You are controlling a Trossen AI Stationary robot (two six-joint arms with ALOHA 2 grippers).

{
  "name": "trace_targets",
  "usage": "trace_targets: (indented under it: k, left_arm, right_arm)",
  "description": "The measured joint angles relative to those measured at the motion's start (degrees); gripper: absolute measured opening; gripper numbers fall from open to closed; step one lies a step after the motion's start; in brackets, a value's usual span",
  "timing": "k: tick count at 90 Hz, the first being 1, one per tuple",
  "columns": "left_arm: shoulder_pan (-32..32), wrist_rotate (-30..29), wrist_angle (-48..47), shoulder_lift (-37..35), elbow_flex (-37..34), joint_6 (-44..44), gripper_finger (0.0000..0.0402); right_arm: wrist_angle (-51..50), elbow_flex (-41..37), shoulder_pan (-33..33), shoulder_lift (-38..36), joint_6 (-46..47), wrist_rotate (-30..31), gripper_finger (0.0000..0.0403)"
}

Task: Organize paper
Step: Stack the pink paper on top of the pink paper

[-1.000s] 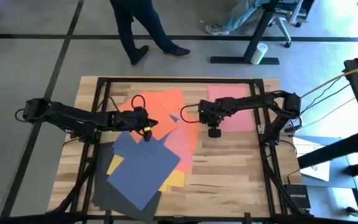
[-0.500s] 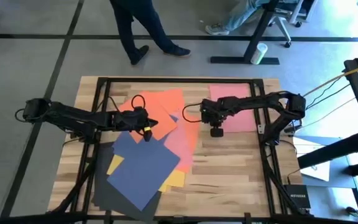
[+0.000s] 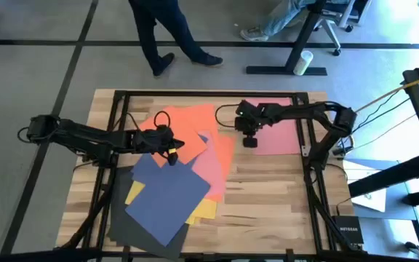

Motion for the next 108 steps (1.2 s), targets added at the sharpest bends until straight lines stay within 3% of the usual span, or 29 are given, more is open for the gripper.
trace_targets:
  k: [50, 87, 108]
  left_arm:
    - [0.01, 0.01, -0.02, 0.0, -0.02, -0.36, 0.0]
    - [0.0, 0.01, -0.04, 0.0, 0.0, -0.37, 0.0]
    - [-0.01, 0.01, -0.04, 0.0, 0.0, -0.4, 0.0]
  right_arm:
    - [0.35, 0.22, -5.94, 2.08, 1.6, 0.78, 0.0]
    - [0.46, 0.2, -6.06, 2.14, 2.14, 5.76, 0.0]
    - [0.56, 0.15, -6.12, 2.05, 3.42, 5.02, 0.0]
